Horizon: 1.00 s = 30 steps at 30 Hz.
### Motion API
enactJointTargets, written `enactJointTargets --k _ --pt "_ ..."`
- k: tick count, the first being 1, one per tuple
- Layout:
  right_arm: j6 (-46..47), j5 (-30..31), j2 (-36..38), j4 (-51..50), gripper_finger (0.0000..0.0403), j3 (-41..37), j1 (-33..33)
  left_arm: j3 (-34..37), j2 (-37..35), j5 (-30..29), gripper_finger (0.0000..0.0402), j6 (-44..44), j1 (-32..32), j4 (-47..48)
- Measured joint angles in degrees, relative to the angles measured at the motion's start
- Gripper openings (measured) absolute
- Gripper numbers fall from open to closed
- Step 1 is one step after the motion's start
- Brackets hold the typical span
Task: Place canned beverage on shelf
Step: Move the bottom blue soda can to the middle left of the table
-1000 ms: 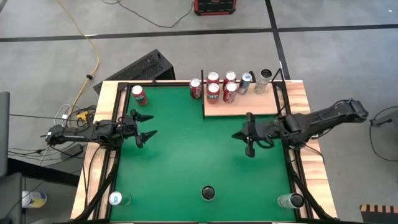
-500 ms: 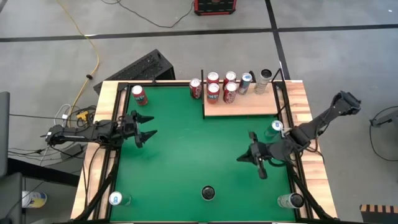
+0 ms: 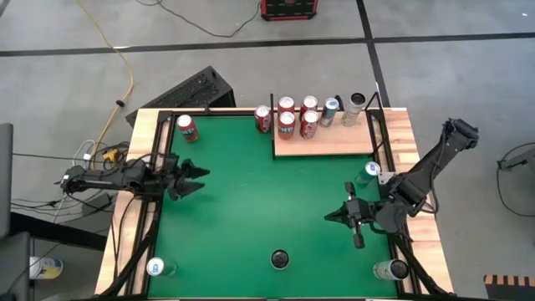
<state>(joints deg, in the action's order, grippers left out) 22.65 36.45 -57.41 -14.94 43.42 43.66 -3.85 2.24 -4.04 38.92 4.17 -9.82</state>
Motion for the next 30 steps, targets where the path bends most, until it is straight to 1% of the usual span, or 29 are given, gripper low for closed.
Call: enactJointTargets --k 2,3,6,9,11,12,13,15,17,18,20,22,25,27,30 --pt "-0.02 0.04 0.0 0.0 0.0023 0.0 -0.16 -2.57 3.29 3.05 0.0377 -2.41 2.88 -3.34" --pt "-0.02 0.04 0.0 0.0 0.0023 0.0 -0.4 -4.21 5.52 3.33 0.0377 -3.8 4.59 -4.7" --pt "-0.06 0.04 0.0 0.0 0.0023 0.0 -1.36 -10.91 14.33 1.14 0.0377 -8.22 10.12 -3.54" --pt "-0.17 0.04 -0.02 0.03 0.0023 0.0 -2.73 -19.38 26.48 -1.04 0.0377 -11.06 15.91 1.46" --pt "-0.17 0.0 -0.02 0.11 0.0023 0.0 -3.82 -27.51 34.84 -2.65 0.0377 -11.66 19.55 9.85" --pt "-0.17 -0.07 -0.02 0.19 0.0023 0.0 -4.27 -32.28 38.83 -3.74 0.0377 -11.48 21.26 16.23" --pt "-0.16 -0.08 -0.02 0.25 0.0023 0.0 -4.68 -37.8 42.9 -5.2 0.0377 -10.74 22.93 24.52" --pt "-0.14 -0.14 -0.02 0.47 0.0023 0.0 -5.23 -49.21 50.83 -8.78 0.0377 -7.28 25.79 42.6" --pt "-0.13 -0.31 -0.02 0.44 0.0023 0.0 -5.35 -59.38 58.76 -12.09 0.0377 -2.14 28.47 58.46" --pt "-0.13 -0.31 -0.02 0.46 0.0023 0.0 -5.35 -64.06 62.37 -12.91 0.0377 0.14 29.71 65.0" --pt "-0.14 -0.35 -0.02 0.44 0.0023 0.0 -5.16 -72.24 68.92 -13.29 0.0377 3.67 31.88 74.38" --pt "-0.16 -0.35 -0.02 0.37 0.0023 0.0 -5.03 -78.46 74.1 -12.97 0.0377 6.87 33.87 81.18" --pt "-0.23 -0.36 -0.71 0.3 0.0023 0.0 -5.05 -84.37 80.4 -10.62 0.0377 12.21 36.83 87.07" --pt "-1.13 -0.63 -1.38 -0.03 0.0023 -0.02 -5.07 -86.27 83.1 -8.3 0.0377 15.75 38.61 88.16" --pt "-1.69 -0.65 -2.65 0.15 0.0023 0.0 -5.09 -86.65 85.79 -5.56 0.0377 22.03 41.17 88.56"
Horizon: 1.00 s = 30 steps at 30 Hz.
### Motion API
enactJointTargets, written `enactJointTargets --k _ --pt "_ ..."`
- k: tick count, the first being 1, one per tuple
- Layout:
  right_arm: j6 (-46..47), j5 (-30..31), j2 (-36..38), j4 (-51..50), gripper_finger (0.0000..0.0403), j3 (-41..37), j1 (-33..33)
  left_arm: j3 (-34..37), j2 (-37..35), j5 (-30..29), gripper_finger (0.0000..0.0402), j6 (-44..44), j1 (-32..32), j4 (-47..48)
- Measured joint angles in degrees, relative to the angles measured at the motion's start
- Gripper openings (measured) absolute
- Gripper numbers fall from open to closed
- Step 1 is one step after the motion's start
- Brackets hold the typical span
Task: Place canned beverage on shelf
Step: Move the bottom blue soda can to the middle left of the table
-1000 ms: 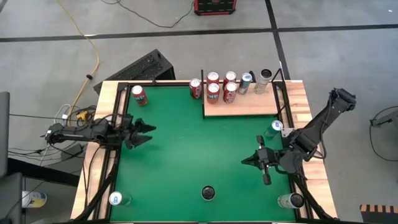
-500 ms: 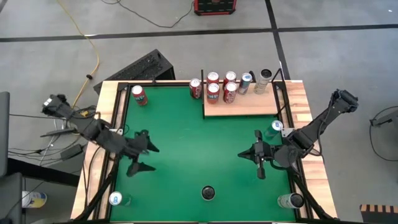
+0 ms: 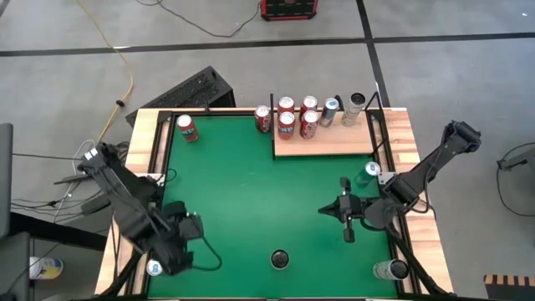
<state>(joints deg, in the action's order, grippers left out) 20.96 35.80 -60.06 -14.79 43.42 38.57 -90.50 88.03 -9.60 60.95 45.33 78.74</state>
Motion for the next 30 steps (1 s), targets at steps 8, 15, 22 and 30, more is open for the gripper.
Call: enactJointTargets --k 8,15,22,30 --pt "-1.39 -0.03 -3.0 0.48 0.0023 -0.02 0.88 0.02 4.76 -3.79 0.0377 10.02 4.3 0.01" --pt "-1.94 0.06 -4.03 0.74 0.0023 -0.02 0.87 0.0 5.9 -4.32 0.0377 18.98 7.4 -0.1" --pt "-1.96 0.06 -4.03 0.77 0.0023 -0.02 0.9 0.0 5.9 -6.72 0.0377 25.49 10.65 0.42" --pt "-1.06 -0.09 -4.03 0.79 0.0023 -0.02 1.23 0.0 5.88 -7.75 0.0377 28.35 12.05 1.56"
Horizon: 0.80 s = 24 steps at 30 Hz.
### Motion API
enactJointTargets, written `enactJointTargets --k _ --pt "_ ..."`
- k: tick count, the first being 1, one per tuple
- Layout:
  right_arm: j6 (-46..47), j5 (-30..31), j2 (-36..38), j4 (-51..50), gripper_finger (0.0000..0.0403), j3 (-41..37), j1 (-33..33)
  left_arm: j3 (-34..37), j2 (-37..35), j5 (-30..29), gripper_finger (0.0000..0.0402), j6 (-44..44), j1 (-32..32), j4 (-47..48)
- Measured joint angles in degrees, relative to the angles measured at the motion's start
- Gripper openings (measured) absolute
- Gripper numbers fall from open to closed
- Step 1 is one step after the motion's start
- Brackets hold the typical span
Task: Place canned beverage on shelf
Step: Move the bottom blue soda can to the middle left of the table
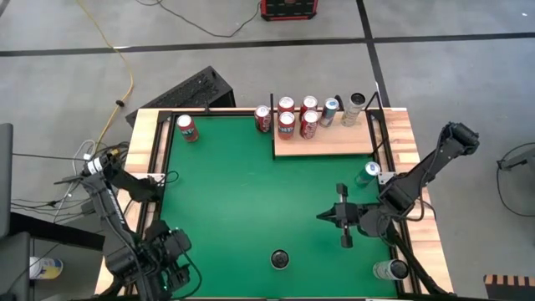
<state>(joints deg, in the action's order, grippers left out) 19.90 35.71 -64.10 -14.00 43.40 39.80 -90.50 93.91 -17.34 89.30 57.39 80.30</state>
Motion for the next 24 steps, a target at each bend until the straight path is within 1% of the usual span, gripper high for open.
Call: enactJointTargets --k 7,24 --pt "0.2 -0.27 0.0 0.0 0.0023 0.0 -0.03 0.02 0.0 -1.33 0.0377 -0.94 0.0 0.36" --pt "1.22 -1.06 0.02 -0.02 0.0023 0.0 -0.03 0.02 -0.17 -1.01 0.0377 -3.13 -0.1 0.41"
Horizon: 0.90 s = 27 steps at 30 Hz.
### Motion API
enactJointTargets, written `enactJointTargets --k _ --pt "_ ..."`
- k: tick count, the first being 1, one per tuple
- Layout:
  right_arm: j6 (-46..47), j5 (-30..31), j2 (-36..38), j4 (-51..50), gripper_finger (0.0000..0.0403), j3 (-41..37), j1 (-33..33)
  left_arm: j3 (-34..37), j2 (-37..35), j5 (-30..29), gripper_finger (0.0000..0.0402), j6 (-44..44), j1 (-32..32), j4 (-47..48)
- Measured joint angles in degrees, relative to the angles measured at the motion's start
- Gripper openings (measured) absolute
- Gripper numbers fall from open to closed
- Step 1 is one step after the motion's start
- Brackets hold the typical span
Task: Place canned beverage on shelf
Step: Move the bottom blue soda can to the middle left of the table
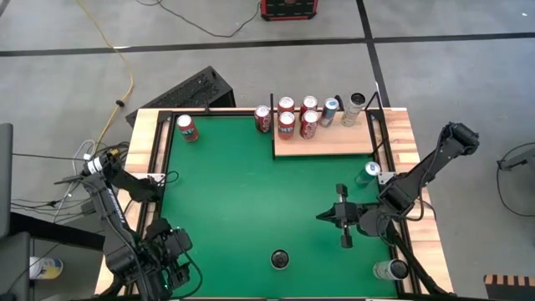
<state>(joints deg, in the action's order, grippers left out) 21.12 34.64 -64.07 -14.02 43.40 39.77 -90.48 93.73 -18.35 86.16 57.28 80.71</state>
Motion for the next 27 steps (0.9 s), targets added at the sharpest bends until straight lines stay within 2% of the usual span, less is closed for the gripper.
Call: enactJointTargets --k 11,17,27 --pt "-0.02 -0.03 0.0 0.0 0.0023 0.0 0.0 -0.09 -0.25 -2.19 0.0377 -2.48 -0.05 -0.02" --pt "-0.02 -0.08 0.0 -0.02 0.0023 0.0 0.0 -2.93 -1.9 -2.35 0.0377 -1.86 0.01 1.56" --pt "-0.13 -0.31 0.0 -0.57 0.0023 0.0 0.0 -3.53 -1.88 5.07 0.0377 4.94 2.92 2.39"
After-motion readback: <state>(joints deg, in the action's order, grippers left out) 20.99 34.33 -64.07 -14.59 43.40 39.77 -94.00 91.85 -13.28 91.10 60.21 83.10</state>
